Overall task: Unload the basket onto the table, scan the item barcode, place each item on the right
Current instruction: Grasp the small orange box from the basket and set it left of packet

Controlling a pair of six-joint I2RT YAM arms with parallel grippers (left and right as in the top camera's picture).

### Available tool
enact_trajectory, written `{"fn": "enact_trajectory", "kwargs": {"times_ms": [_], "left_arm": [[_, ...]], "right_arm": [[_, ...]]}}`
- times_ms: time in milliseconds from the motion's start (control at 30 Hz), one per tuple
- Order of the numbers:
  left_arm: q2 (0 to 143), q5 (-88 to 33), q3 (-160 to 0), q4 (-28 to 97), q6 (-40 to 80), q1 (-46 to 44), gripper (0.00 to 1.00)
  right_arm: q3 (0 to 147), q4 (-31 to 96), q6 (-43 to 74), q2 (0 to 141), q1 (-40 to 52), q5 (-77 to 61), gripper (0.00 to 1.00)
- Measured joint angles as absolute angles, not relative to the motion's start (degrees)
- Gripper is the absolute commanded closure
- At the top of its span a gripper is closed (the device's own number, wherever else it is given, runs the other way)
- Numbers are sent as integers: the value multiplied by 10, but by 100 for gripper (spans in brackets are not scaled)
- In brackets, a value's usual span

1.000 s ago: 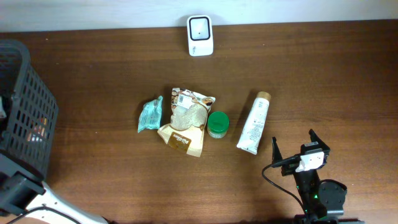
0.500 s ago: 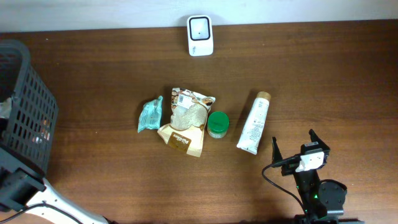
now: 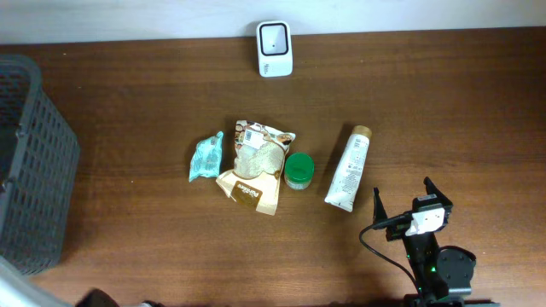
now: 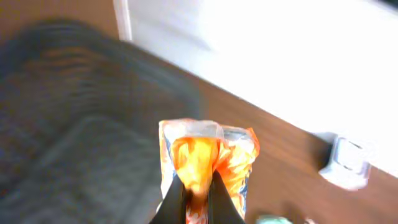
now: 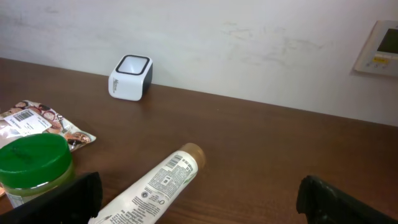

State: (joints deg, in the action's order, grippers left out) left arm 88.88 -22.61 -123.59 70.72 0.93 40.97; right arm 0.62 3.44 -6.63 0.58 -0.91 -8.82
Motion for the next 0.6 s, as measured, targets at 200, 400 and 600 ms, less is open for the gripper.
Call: {"fn": "enact_trajectory", "kwargs": {"times_ms": [200,400,600], "left_arm": [[917,-202,-1181,724,16,154,100],[995,-118,-985,637,50,-24,100],[1046,0,-878,578,74,-36,100]], "right_arm": [[6,34,-66,6,-9,-88,2],[6,34,-66,6,-9,-88,2],[6,34,-66,6,-9,-88,2]]}}
